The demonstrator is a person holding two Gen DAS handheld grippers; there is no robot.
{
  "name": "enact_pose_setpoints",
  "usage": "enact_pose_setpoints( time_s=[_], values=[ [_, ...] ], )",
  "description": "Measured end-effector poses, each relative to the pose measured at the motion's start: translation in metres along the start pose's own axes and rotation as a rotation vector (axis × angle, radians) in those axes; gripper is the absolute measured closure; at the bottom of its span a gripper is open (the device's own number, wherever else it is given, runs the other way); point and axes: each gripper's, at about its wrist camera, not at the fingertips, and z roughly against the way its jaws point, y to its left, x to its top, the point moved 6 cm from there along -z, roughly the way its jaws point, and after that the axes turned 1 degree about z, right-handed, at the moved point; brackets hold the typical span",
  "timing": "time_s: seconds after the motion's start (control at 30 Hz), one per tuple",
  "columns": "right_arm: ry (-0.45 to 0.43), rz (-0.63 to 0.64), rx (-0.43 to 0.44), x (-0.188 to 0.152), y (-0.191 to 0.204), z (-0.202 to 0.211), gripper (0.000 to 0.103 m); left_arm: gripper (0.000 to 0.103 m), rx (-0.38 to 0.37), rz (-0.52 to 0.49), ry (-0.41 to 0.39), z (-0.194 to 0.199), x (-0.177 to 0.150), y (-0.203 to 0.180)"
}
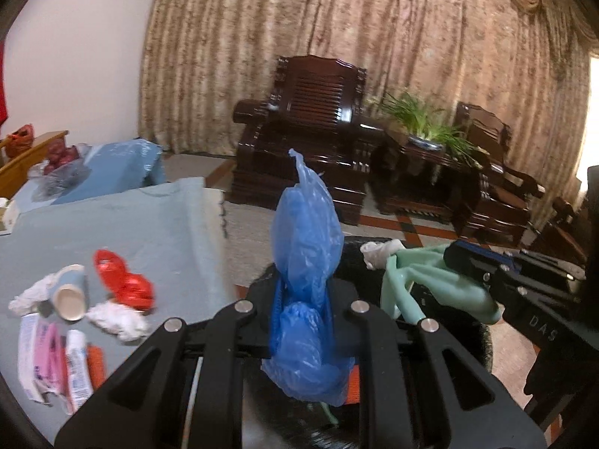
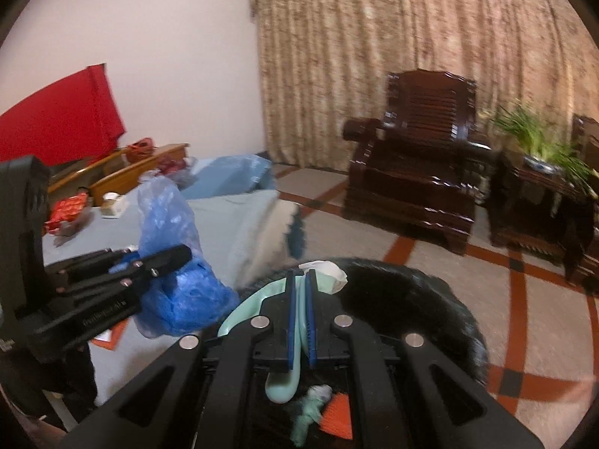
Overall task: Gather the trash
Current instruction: 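Carry the blue bag and green glove over the bin and release both, then grasp the red plastic bag with the right gripper while the left gripper grasps the white medicine box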
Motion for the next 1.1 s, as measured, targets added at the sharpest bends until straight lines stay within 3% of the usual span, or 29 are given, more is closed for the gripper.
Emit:
enact_pose_setpoints(
  time_s=[0.4,0.47,0.5,0.53,0.6,0.67,0.7,0.77,0.83,1.1],
  values=[
    [0.049,-0.072,-0.084,-0.026,-0.046,-0.002,0.098,0.086,-0.073,-0.038,0.062,-0.040,-0.015,-0.040],
    [0.056,-0.075,-0.100,-0.030,-0.049,-0.002,0.097,0.082,-0.087,-0.043,0.075,-0.044,-0.017,-0.043],
    [0.061,-0.075,-0.108,-0.031,-0.050,-0.003,0.095,0.075,-0.096,-0.042,0.080,-0.045,-0.018,-0.044],
    [0.065,-0.073,-0.114,-0.032,-0.052,-0.002,0.094,0.061,-0.102,-0.043,0.086,-0.046,-0.019,-0.044],
    [0.058,-0.072,-0.138,-0.033,-0.055,0.000,0.088,0.047,-0.102,-0.046,0.077,-0.045,-0.019,-0.044],
    [0.055,-0.076,-0.160,-0.034,-0.058,0.002,0.061,0.041,-0.101,-0.053,0.069,-0.046,-0.019,-0.044],
    [0.051,-0.080,-0.167,-0.034,-0.059,0.003,0.055,0.035,-0.094,-0.056,0.064,-0.043,-0.021,-0.041],
    [0.030,-0.085,-0.181,-0.033,-0.059,0.007,0.024,0.025,-0.080,-0.052,0.050,-0.038,-0.021,-0.034],
    [0.006,-0.085,-0.200,-0.032,-0.057,0.010,0.009,0.017,-0.059,-0.048,0.036,-0.031,-0.020,-0.025],
    [-0.026,-0.091,-0.155,-0.022,-0.027,0.002,0.006,0.013,0.082,0.010,-0.011,0.011,-0.020,0.040]
  ],
)
